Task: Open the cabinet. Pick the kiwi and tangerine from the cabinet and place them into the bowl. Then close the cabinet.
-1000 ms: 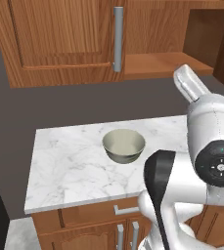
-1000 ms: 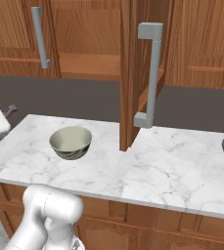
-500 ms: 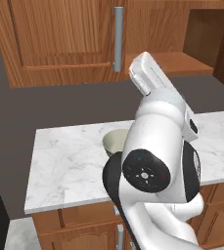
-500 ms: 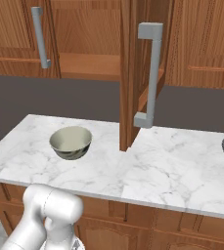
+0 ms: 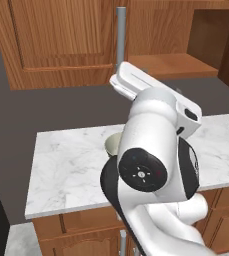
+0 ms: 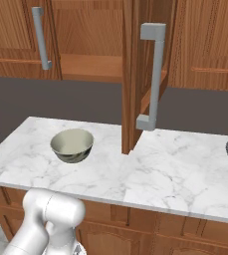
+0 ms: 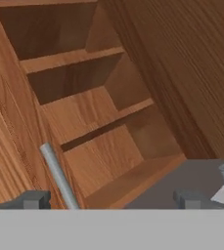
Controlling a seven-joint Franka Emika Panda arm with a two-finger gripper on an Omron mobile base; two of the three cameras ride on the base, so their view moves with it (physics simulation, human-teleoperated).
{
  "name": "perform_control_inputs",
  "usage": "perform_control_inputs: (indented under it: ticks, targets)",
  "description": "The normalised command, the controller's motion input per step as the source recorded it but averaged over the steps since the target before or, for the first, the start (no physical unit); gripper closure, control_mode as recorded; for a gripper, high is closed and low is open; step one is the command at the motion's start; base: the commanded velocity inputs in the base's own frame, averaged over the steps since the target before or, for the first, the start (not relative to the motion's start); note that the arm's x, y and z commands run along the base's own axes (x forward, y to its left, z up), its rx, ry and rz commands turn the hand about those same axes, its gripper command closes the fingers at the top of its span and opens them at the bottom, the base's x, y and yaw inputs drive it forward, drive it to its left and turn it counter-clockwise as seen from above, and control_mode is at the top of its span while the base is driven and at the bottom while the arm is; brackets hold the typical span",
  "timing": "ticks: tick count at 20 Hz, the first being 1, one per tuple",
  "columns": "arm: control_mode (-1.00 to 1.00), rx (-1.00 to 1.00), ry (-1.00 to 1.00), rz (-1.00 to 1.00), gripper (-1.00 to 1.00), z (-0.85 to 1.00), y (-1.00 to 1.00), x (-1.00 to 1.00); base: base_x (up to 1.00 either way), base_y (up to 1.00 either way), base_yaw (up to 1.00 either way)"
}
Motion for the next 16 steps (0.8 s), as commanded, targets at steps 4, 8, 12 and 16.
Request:
perform_control_inputs:
  ticks: [4,8,12,16]
  targets:
    - [-1.00,-0.14,0.06,0.00,-1.00,0.00,0.01,0.08,0.00,0.00,0.00]
    - [-1.00,-0.12,0.12,0.00,-1.00,0.00,0.01,0.20,0.00,0.00,0.00]
    - [-1.00,-0.11,0.10,0.00,-1.00,0.00,0.00,0.11,0.00,0.00,0.00]
    - [-1.00,-0.06,0.09,0.00,-1.00,0.00,0.00,0.09,0.00,0.00,0.00]
